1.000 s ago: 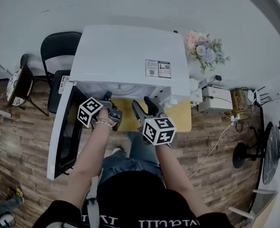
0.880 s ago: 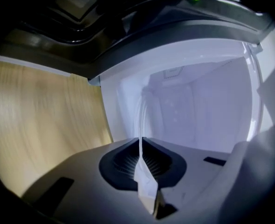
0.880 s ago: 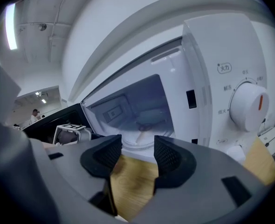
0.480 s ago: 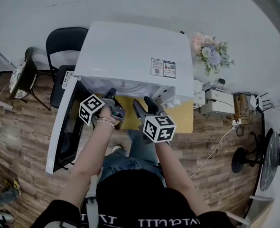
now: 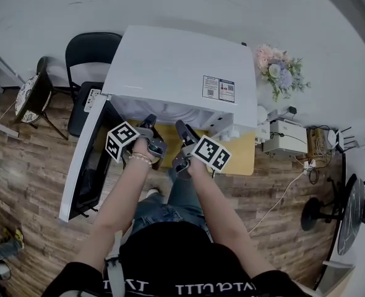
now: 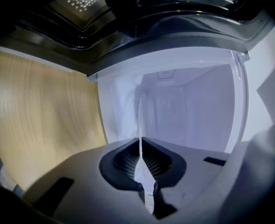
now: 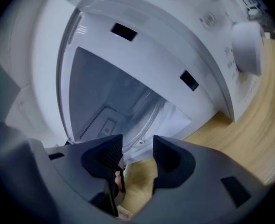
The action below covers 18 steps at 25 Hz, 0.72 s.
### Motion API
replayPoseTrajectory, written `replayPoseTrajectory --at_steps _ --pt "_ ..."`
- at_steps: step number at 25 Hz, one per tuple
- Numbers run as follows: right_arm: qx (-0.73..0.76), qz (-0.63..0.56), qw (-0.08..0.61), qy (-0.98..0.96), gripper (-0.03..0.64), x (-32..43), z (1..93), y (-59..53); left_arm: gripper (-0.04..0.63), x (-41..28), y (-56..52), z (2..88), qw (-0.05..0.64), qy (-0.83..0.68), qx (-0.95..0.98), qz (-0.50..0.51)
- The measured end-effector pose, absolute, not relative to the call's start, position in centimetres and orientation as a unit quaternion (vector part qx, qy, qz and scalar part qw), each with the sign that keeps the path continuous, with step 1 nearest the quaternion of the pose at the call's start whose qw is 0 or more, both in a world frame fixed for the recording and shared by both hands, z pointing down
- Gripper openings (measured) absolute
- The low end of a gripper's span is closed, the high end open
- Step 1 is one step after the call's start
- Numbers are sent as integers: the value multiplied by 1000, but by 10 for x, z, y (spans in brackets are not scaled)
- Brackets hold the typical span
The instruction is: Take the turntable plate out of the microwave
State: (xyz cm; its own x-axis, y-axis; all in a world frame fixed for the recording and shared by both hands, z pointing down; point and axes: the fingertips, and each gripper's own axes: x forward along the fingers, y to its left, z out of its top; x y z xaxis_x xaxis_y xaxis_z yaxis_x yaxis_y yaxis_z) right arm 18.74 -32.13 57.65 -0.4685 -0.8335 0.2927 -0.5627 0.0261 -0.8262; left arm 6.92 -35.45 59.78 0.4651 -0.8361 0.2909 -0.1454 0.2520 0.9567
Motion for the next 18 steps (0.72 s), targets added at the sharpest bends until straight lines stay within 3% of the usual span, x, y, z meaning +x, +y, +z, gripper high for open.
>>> replayPoseTrajectory --at_steps 10,18 --pt "-435 -581 294 621 150 189 592 -343 25 71 -353 599 661 -443 551 -250" --pt "-431 -586 312 611 86 181 595 -359 25 75 -350 598 667 -436 555 -237"
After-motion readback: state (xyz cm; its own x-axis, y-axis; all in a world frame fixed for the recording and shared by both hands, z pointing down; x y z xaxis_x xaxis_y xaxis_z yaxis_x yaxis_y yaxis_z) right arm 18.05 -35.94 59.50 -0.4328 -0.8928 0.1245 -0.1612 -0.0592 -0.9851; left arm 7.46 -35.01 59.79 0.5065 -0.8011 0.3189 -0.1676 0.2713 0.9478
